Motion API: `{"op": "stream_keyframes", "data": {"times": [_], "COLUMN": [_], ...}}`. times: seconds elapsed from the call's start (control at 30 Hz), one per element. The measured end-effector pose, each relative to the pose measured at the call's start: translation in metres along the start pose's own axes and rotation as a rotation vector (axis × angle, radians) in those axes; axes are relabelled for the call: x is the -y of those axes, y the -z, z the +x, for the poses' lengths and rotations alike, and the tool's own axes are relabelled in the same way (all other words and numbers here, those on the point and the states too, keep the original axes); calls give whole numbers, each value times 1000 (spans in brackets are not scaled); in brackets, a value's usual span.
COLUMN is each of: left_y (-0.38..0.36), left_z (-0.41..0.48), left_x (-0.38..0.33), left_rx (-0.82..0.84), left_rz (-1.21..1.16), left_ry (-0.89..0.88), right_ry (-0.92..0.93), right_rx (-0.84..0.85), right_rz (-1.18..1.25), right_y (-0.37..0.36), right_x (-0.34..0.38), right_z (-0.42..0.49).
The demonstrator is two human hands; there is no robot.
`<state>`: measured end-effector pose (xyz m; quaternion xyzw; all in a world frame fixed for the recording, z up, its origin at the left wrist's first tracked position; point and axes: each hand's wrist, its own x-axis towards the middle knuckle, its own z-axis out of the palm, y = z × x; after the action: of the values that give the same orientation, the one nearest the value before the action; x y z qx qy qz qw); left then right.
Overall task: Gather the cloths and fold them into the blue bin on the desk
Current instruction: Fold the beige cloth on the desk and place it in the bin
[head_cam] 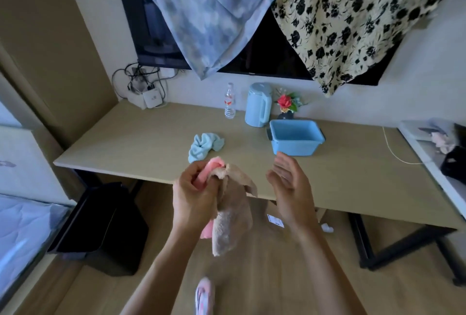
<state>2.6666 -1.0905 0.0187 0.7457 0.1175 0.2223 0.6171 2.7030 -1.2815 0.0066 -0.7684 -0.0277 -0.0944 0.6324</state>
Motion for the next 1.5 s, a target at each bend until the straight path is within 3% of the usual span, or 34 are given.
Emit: {"op": "stream_keyframes", "data": {"times": [0.23, 0.37, 0.53, 0.7, 0.83, 0.97, 1.03, 1.23, 1.5], "left_y": [-56, -88, -117, -135, -149, -164, -165, -151, -112], "left_z": [145, 229, 304, 340, 348, 345, 351, 392, 474], "left_x": [43, 92, 183, 274, 309, 324, 334, 361, 369], "left_rx": [76, 124, 148, 200, 395, 856, 964, 998, 847], "left_rz": [-11, -1, 171, 460, 739, 1112, 1234, 1299, 1465], "left_ry": [-45, 29, 123, -44, -250, -478, -391, -204, -107], "right_ry": [-62, -103, -206, -331, -394, -431, -448, -482, -497], "right_rx": [-80, -78, -63, 5, 46, 118, 134, 158, 177], "right_rz": [-40, -95, -88, -116, -189, -221, -219, -250, -257], "right_y": [-36, -69, -111, -142, -154, -164, -165, -157, -155], "right_x": [-36, -61, -99, -137, -153, -162, -166, -180, -192], "right_z": [118, 185, 245, 278, 301, 320, 328, 341, 340]}}
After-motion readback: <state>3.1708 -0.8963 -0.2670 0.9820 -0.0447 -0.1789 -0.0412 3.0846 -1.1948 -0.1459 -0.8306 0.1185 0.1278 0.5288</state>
